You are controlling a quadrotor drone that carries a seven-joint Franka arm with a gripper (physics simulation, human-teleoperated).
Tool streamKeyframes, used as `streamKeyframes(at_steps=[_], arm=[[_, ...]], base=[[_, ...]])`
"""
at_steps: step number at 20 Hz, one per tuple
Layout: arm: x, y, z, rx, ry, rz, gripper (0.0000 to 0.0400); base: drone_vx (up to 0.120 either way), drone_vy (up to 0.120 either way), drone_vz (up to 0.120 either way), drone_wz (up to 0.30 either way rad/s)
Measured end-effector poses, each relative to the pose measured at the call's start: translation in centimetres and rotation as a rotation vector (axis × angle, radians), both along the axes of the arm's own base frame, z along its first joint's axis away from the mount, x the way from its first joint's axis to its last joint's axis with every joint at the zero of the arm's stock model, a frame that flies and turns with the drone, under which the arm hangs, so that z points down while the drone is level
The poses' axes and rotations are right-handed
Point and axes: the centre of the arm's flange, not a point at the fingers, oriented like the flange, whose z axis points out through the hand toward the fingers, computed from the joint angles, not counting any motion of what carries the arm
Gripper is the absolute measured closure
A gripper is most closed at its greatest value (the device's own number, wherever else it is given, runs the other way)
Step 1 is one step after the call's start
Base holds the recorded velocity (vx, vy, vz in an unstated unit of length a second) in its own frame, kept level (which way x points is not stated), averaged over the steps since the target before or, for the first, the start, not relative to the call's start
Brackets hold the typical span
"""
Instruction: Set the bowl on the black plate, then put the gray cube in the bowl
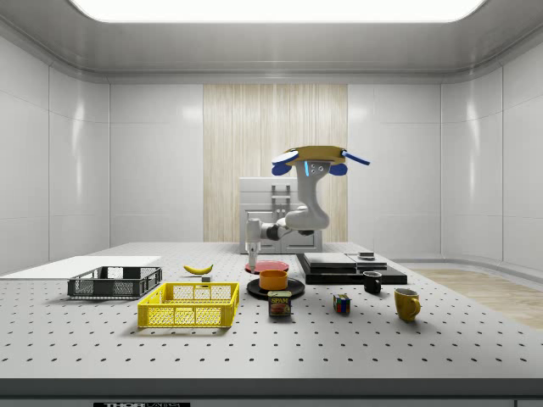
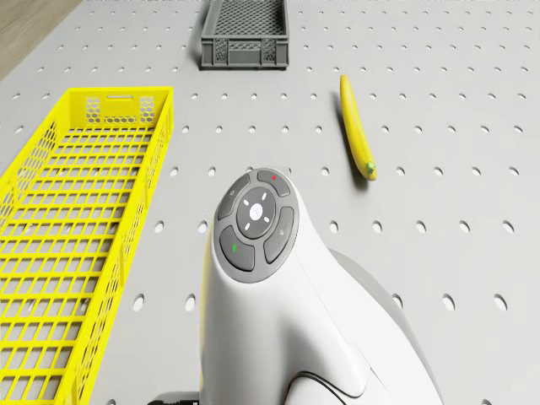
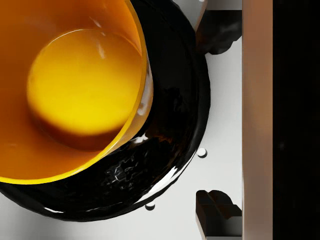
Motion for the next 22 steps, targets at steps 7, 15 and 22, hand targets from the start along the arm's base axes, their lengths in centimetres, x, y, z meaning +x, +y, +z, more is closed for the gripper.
streamKeyframes(at_steps=[7, 15, 22], arm=[[0.00, 0.00, -0.01, 0.000, 0.000, 0.000, 0.0000], [0.00, 0.00, -0.01, 0.000, 0.000, 0.000, 0.0000], [0.00, 0.00, -0.01, 0.000, 0.000, 0.000, 0.0000]], base=[[0.120, 0.051, -0.046, 0.000], [0.120, -0.040, -0.075, 0.000], [0.120, 0.000, 0.000, 0.000]])
